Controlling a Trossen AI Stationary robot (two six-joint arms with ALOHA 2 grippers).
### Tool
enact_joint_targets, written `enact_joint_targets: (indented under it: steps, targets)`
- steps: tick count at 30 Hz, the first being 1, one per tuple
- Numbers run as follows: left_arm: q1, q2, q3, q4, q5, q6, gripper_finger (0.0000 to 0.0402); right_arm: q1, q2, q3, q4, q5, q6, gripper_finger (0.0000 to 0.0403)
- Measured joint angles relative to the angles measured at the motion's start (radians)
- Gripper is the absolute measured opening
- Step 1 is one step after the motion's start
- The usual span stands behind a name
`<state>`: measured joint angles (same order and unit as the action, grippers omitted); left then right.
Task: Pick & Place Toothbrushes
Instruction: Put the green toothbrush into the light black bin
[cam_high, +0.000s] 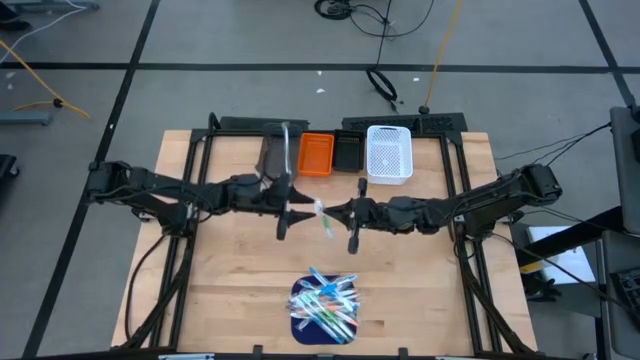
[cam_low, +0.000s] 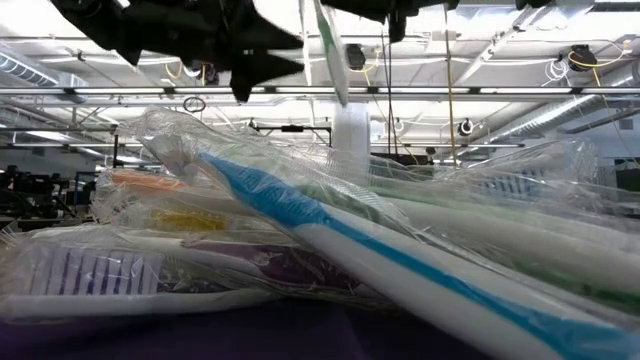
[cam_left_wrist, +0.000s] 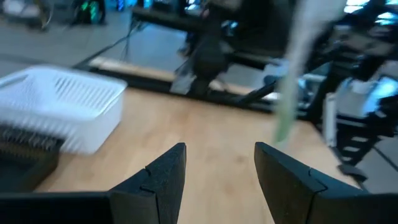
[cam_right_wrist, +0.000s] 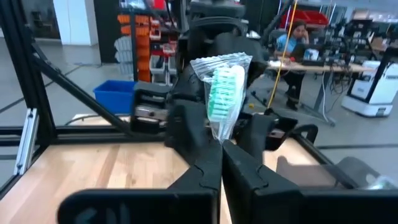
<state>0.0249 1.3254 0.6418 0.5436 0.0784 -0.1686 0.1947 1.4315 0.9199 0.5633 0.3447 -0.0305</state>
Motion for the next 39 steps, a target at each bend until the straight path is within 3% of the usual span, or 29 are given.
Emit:
enact_joint_targets:
  steps: [6,14,17,26,39]
  targets:
    - [-0.06,0.0,0.0,0.082,-0.003,0.043,0.0191,0.0,0.0,0.0,0.043,0.0,-0.024,0.0]
    - [-0.117,0.0,0.0,0.106,-0.129,0.034,0.0191,0.0,0.0,0.0,0.083,0.0,-0.041,0.0]
    - [-0.133,0.005,0.0,0.11,-0.133,0.032,0.0191,-0.003,0.0,0.0,0.097,-0.002,-0.043,0.0]
    - [-0.162,0.138,0.0,0.322,-0.133,0.027,0.0191,-0.005,0.0,0.0,0.107,-0.002,-0.046,0.0]
    - [-0.161,0.276,0.0,0.467,-0.137,-0.024,0.0191,-0.005,0.0,0.0,0.106,-0.002,-0.057,0.0]
